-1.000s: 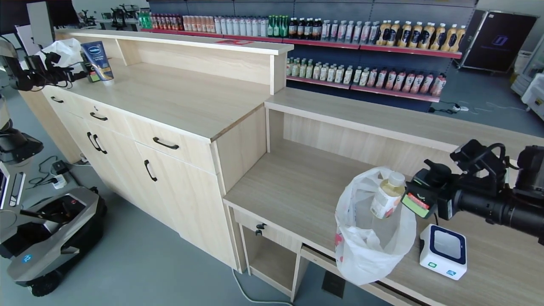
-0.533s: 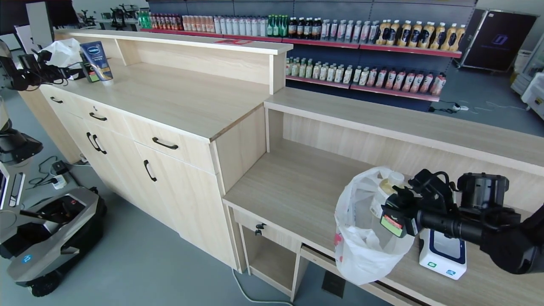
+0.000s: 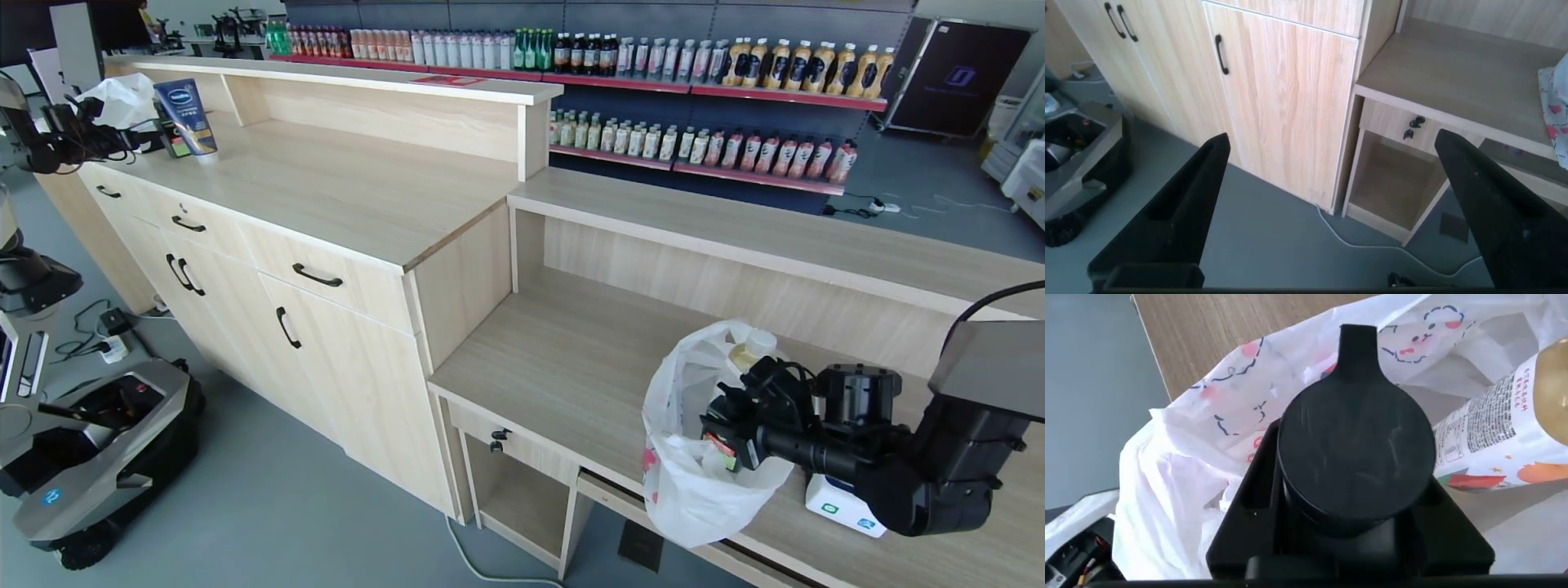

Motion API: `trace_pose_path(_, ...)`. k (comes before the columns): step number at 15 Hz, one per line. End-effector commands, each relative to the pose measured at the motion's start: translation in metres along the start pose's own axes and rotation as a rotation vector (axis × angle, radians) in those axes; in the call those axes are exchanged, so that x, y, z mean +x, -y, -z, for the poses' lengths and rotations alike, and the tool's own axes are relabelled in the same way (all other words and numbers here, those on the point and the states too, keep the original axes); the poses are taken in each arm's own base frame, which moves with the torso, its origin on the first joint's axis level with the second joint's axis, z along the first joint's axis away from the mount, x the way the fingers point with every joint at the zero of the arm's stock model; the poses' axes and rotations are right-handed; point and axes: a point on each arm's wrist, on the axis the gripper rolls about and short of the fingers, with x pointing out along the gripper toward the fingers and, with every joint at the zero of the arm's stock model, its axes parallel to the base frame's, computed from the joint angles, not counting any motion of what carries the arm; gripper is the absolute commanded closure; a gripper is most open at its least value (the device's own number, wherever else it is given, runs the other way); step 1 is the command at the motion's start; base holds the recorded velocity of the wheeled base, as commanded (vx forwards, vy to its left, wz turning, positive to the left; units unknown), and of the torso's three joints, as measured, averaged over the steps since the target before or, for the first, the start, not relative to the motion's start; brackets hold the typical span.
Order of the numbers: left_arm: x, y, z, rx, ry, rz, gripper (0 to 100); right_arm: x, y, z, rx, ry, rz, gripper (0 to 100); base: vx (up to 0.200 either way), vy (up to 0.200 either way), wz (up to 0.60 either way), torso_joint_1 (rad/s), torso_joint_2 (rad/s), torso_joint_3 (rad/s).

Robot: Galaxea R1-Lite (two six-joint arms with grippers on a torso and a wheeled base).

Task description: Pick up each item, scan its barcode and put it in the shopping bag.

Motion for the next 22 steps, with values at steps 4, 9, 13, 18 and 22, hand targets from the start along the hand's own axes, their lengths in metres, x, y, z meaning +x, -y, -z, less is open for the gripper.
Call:
trace_pose_path(4, 0.0, 0.0, 0.0, 0.0, 0.0, 0.0, 0, 0.02, 0.003, 0.025, 0.019, -0.03, -0.006, 100, 0.0, 0.0, 0.0, 0.0, 0.0, 0.0)
trace_pose_path(9, 0.0, 0.0, 0.0, 0.0, 0.0, 0.0, 0, 0.02, 0.008, 0.033, 0.036, -0.045, 0.009, 100, 0.0, 0.0, 0.0, 0.0, 0.0, 0.0)
trace_pose_path(13, 0.0, 0.0, 0.0, 0.0, 0.0, 0.0, 0, 0.016, 0.013, 0.038, 0.05, -0.06, 0.02, 0, 0.0, 0.0, 0.0, 0.0, 0.0, 0.0)
trace_pose_path(18, 0.0, 0.0, 0.0, 0.0, 0.0, 0.0, 0, -0.011, 0.032, -0.035, 0.08, 0.089, 0.068, 0, 0.0, 0.0, 0.0, 0.0, 0.0, 0.0)
trace_pose_path(22, 0.0, 0.0, 0.0, 0.0, 0.0, 0.0, 0, -0.086, 0.037, -0.132, -0.008, 0.206, 0.126, 0, 0.0, 0.0, 0.0, 0.0, 0.0, 0.0)
